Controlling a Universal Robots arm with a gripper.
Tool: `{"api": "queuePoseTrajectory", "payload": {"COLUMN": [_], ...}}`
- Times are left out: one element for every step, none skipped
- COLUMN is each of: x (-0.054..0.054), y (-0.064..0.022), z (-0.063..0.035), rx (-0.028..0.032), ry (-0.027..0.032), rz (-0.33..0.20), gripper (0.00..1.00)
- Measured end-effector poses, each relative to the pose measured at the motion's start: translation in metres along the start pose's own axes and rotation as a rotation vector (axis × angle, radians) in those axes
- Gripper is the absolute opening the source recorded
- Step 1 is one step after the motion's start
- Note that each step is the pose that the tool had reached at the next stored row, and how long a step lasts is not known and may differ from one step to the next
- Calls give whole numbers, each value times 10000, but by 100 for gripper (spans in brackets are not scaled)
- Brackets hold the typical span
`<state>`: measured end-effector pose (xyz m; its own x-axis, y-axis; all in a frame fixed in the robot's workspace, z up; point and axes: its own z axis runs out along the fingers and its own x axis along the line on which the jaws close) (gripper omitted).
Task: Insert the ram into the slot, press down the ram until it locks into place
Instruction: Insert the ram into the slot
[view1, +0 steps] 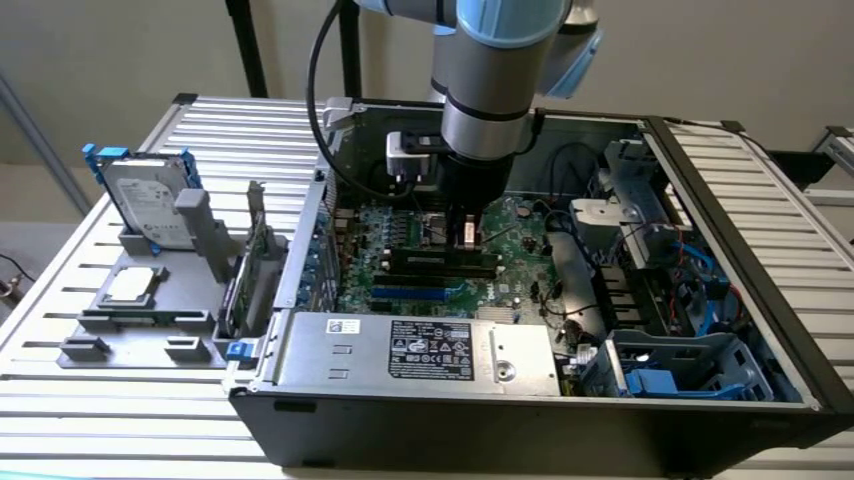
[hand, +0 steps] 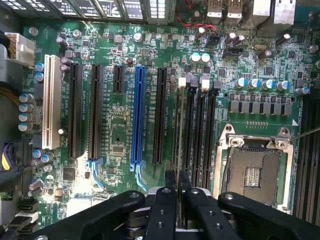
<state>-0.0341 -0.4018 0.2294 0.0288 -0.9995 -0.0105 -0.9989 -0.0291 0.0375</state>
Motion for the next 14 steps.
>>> {"api": "queuePoseTrajectory", "payload": {"x": [-1,-3,-4,-6,-9,-12,-14,-17,-17,-17,-17,-17,-12,-12], "y": [0,0,0,0,0,-1,-1,-1,-1,-1,-1,-1,-1,-1], "z": [1,3,5,7,8,9,10,12,13,12,13,13,14,15], "rx": [0,1,1,2,1,1,1,1,0,-1,0,0,0,0], "ry": [1,2,1,1,4,5,6,6,10,17,19,19,21,23], "rz": [0,0,0,0,0,1,0,-1,-2,-2,-2,-2,-1,-1], "gripper": [13,13,13,13,13,13,13,13,13,13,13,13,13,13]}}
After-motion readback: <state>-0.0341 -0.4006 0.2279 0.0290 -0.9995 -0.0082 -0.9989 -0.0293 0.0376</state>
